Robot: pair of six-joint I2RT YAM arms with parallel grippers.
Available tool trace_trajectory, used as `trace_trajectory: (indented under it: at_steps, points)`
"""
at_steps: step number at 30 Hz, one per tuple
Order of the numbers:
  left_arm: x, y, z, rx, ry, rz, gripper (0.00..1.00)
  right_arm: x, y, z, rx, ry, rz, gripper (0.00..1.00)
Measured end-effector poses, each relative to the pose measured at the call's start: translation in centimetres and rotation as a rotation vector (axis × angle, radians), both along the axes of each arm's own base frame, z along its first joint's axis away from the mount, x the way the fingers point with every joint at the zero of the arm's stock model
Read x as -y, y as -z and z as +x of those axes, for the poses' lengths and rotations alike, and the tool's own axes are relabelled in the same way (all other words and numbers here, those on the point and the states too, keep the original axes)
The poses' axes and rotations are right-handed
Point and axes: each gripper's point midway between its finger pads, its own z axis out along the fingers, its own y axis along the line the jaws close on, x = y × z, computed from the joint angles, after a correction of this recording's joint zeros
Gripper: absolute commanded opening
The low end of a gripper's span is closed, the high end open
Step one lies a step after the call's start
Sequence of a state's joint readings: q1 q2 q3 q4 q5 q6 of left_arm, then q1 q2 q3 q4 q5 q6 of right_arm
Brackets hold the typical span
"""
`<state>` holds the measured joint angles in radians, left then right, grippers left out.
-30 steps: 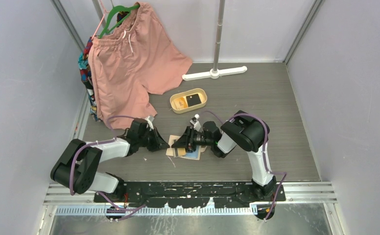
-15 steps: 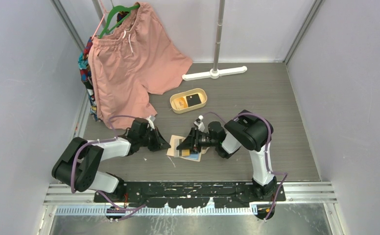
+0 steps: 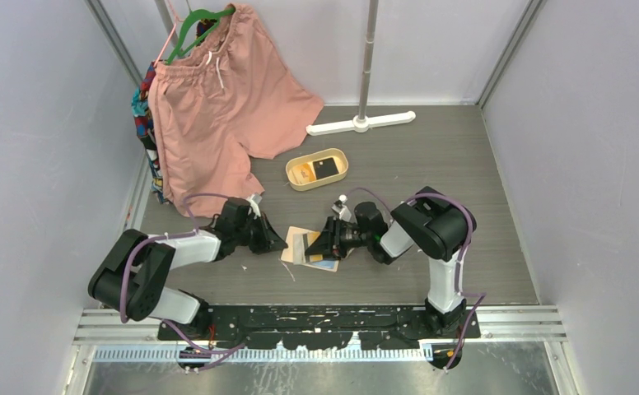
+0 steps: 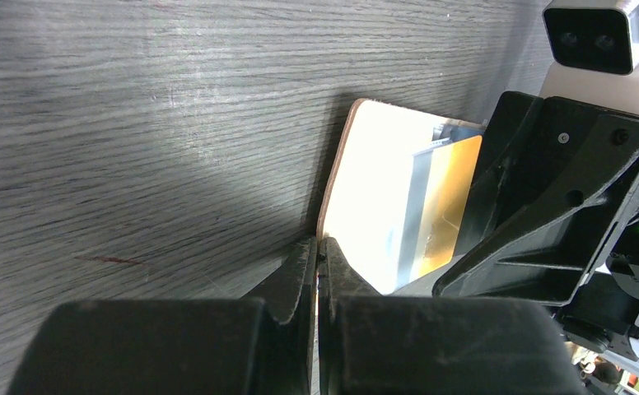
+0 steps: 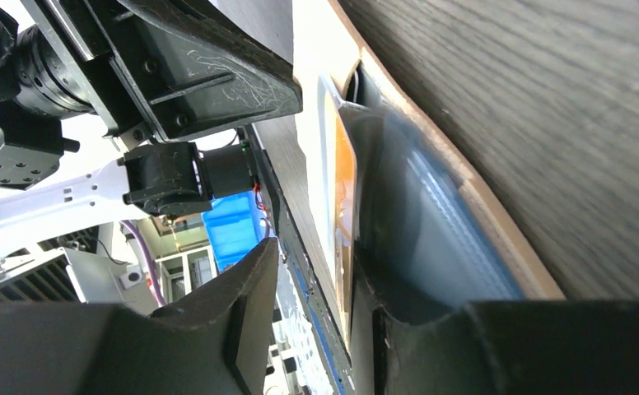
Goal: Take the credit cards out of the card holder
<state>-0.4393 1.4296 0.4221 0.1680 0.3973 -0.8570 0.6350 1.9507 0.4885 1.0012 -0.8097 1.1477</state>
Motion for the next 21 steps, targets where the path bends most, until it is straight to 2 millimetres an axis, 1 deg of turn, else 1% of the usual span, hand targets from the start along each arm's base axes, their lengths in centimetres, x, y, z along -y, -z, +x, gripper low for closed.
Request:
trace_trajectory:
  at_steps: [4,9,16,21]
  points:
    - [0.0,0.0,0.0,0.0,0.0,0.0,0.0,0.5,0.4,-0.1,0.002,0.003,-0.016,0.33]
    - [0.0,0.0,0.0,0.0,0.0,0.0,0.0,1.2,0.8,-0.4,-0.008,0.007,-0.028,0.32]
    - [0.0,0.0,0.0,0.001,0.001,0.0,0.0,2.0,0.8,-0.7,0.0,0.012,-0.041,0.31]
    - [0.0,0.0,0.0,0.001,0.002,0.0,0.0,2.4,0.9,-0.8,0.005,0.016,-0.049,0.18]
